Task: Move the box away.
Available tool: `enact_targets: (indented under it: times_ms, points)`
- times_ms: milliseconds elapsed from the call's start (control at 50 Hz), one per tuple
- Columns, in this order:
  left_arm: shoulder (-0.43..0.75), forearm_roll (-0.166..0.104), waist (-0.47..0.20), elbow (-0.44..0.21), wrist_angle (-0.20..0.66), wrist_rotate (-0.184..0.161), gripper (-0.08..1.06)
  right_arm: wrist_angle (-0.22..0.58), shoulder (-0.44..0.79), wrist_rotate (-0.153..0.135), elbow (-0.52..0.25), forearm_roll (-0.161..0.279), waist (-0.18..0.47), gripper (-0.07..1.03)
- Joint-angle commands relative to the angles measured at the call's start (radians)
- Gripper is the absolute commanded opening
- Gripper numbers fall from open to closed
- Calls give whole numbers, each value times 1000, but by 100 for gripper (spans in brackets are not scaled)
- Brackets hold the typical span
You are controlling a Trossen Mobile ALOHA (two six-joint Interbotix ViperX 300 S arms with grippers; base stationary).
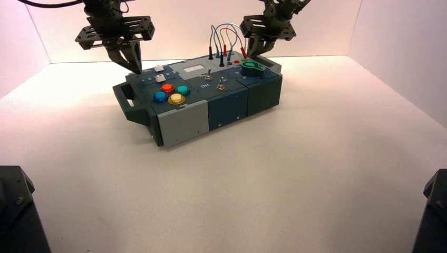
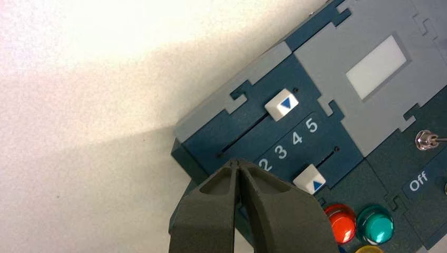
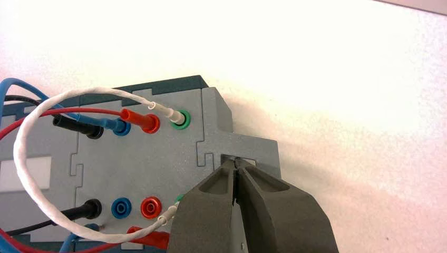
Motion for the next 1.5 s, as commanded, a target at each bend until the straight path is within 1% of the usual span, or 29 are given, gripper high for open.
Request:
enact_targets:
  times_ms: [20, 220, 280, 320, 340, 360, 480, 780, 840, 980, 1180, 1260, 1340, 1500]
  points:
    - [-17, -2, 2, -18, -2, 6, -3, -5, -20, -3, -54, 5, 2, -2]
    - [-21, -2, 5, -15, 0, 5, -3, 9, -8, 0, -107, 6, -5, -2]
    - [-23, -2, 5, -12, 0, 6, -3, 11, -5, 0, -112, 6, -6, -2]
    - [-23, -2, 5, -9, 0, 6, -3, 12, 0, 2, -124, 6, -8, -2]
    - [-32, -2, 9, -2, 0, 5, -3, 20, 12, 6, -149, 8, -15, -2]
    - [-34, -2, 11, 2, 0, 5, -3, 23, 17, 8, -155, 8, -17, -2]
    - [-44, -2, 18, 12, 0, 5, -3, 43, 34, 8, -170, 9, -18, -2]
    - [-98, -6, 20, 66, 23, 2, -3, 44, 14, 8, -137, 8, -17, -2]
    - [-129, -8, 20, 81, 54, 0, -3, 46, 5, 8, -129, 8, -17, -2]
    - [-158, -11, 18, 107, 89, 0, -3, 44, -2, 8, -120, 9, -17, -2]
    - [-138, -11, 18, 146, 94, -2, -3, 46, -8, 8, -115, 9, -15, -2]
    - [-123, -12, 18, 150, 92, 0, -3, 46, -12, 8, -114, 8, -14, -2]
    - [-87, -11, 18, 138, 75, 5, -3, 46, -18, 8, -112, 8, -9, -2]
    - [-72, -8, 18, 120, 37, 5, -3, 48, -21, 8, -109, 8, -6, -2]
